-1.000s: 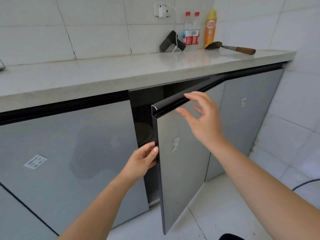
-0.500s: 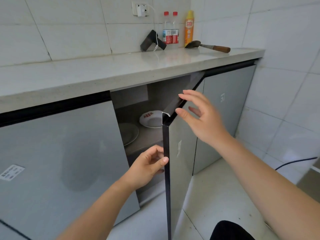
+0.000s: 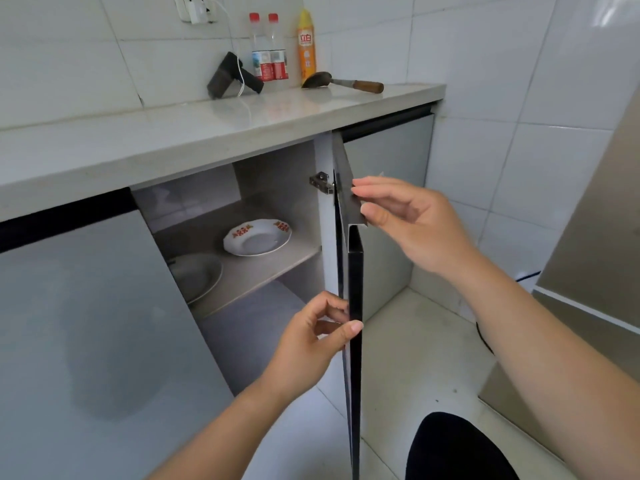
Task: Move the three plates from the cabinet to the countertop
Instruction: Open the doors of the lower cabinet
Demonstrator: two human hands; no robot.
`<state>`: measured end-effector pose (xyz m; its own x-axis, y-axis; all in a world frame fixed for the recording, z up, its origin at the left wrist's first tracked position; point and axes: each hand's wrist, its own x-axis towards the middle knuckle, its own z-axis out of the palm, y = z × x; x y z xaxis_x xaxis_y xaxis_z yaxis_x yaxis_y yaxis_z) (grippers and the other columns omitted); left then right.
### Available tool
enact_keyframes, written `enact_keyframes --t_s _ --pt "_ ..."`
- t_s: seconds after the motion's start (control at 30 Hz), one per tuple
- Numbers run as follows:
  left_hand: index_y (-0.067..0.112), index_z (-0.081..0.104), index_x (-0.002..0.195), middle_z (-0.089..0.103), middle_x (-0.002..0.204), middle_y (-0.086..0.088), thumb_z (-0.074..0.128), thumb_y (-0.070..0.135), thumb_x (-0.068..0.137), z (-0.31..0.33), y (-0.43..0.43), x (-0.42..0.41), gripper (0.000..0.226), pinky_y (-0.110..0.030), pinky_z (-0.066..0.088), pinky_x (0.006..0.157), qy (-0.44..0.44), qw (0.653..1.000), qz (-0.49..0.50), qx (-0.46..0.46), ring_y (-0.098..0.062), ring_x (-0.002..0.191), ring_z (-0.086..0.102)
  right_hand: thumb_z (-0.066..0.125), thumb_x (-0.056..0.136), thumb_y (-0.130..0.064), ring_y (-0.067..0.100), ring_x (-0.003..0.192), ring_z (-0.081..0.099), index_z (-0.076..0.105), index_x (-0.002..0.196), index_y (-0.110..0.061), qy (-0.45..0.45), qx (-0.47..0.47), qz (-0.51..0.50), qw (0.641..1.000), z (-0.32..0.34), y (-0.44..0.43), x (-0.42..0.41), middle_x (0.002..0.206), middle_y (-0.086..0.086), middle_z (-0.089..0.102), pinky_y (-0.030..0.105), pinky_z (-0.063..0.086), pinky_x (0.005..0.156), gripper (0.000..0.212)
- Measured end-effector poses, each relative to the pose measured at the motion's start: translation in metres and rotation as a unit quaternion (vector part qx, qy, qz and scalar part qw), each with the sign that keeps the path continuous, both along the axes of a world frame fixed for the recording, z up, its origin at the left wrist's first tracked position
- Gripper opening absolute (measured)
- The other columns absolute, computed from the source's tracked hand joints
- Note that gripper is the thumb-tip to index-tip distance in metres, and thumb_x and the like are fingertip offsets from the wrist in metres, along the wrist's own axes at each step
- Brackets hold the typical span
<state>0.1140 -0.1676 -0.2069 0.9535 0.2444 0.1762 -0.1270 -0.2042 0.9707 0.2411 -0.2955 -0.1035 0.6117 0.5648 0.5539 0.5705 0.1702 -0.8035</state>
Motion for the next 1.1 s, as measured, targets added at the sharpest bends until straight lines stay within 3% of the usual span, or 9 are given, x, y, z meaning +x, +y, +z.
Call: enact_keyframes --t_s 0.07,0.17,0.33,0.43,0.53,0.67,0.83,1.1 --pt "0.017 0.057 0.085 0.058 0.076 0.008 0.07 0.02 0.079 0.001 -0.012 0.008 0.014 -0.026 0.049 0.069 -0.006 1.0 -0.005 0.009 -0.012 0.066 0.054 0.065 0.081 -0.019 -0.001 0.108 0.06 0.066 0.101 -0.025 0.013 -0.003 -0.009 1.0 0.003 -0.015 0.002 0.117 -0.003 0.064 0.026 0.047 0.097 0.02" --pt "0.032 0.06 0.075 0.058 0.071 0.013 0.071 0.016 0.079 0.002 -0.031 0.023 0.019 -0.026 0.047 0.068 -0.004 1.0 -0.018 0.014 -0.008 0.063 0.055 0.061 0.077 -0.027 -0.004 0.097 0.063 0.065 0.101 -0.025 0.036 0.0 -0.017 0.999 0.005 -0.037 0.003 0.107 -0.011 0.066 0.017 0.05 0.086 0.025" --pt "0.037 0.058 0.071 0.061 0.069 0.018 0.07 0.015 0.079 0.005 -0.062 0.046 0.026 -0.014 0.044 0.064 -0.025 0.998 -0.037 0.034 0.002 0.06 0.055 0.058 0.077 -0.036 0.008 0.101 0.065 0.069 0.097 -0.031 0.062 -0.006 -0.043 0.997 0.003 -0.076 0.01 0.098 -0.012 0.072 0.028 0.054 0.087 0.024" --pt "0.035 0.059 0.084 0.064 0.077 0.024 0.068 0.018 0.081 0.006 -0.076 0.057 0.02 -0.016 0.047 0.07 -0.024 0.996 -0.064 0.057 0.004 0.072 0.06 0.058 0.077 -0.035 0.01 0.1 0.067 0.069 0.097 -0.03 0.071 0.0 -0.051 0.996 0.005 -0.097 0.013 0.097 -0.012 0.073 0.027 0.055 0.085 0.024" --pt "0.035 0.06 0.107 0.066 0.099 0.019 0.064 0.025 0.084 0.002 -0.086 0.066 0.025 -0.024 0.049 0.088 -0.006 0.993 -0.097 0.064 -0.001 0.098 0.062 0.061 0.079 -0.026 0.007 0.095 0.068 0.067 0.102 -0.027 0.063 -0.004 -0.08 0.995 0.007 -0.114 0.017 0.096 -0.013 0.072 0.022 0.055 0.081 0.024" --pt "0.042 0.053 0.122 0.059 0.121 0.015 0.057 0.029 0.089 0.003 -0.098 0.08 0.035 -0.031 0.046 0.099 0.019 0.988 -0.132 0.076 -0.002 0.115 0.055 0.065 0.084 -0.017 0.011 0.095 0.069 0.067 0.101 -0.03 0.058 0.002 -0.127 0.99 0.006 -0.128 0.027 0.1 -0.006 0.072 0.032 0.055 0.087 0.021" --pt "0.049 0.045 0.125 0.053 0.126 0.021 0.052 0.031 0.091 0.011 -0.11 0.096 0.038 -0.005 0.044 0.082 0.034 0.981 -0.157 0.107 0.012 0.112 0.05 0.064 0.085 -0.016 0.009 0.09 0.069 0.068 0.099 -0.029 0.077 0.024 -0.178 0.981 0.003 -0.136 0.039 0.096 -0.002 0.073 0.031 0.055 0.088 0.019" --pt "0.041 0.049 0.122 0.056 0.118 0.017 0.051 0.028 0.093 0.014 -0.113 0.112 0.032 0.001 0.043 0.075 0.039 0.981 -0.15 0.119 0.008 0.108 0.052 0.063 0.086 -0.021 0.009 0.091 0.068 0.068 0.099 -0.032 0.06 0.016 -0.221 0.973 0.0 -0.139 0.05 0.096 -0.006 0.071 0.035 0.057 0.084 0.017"
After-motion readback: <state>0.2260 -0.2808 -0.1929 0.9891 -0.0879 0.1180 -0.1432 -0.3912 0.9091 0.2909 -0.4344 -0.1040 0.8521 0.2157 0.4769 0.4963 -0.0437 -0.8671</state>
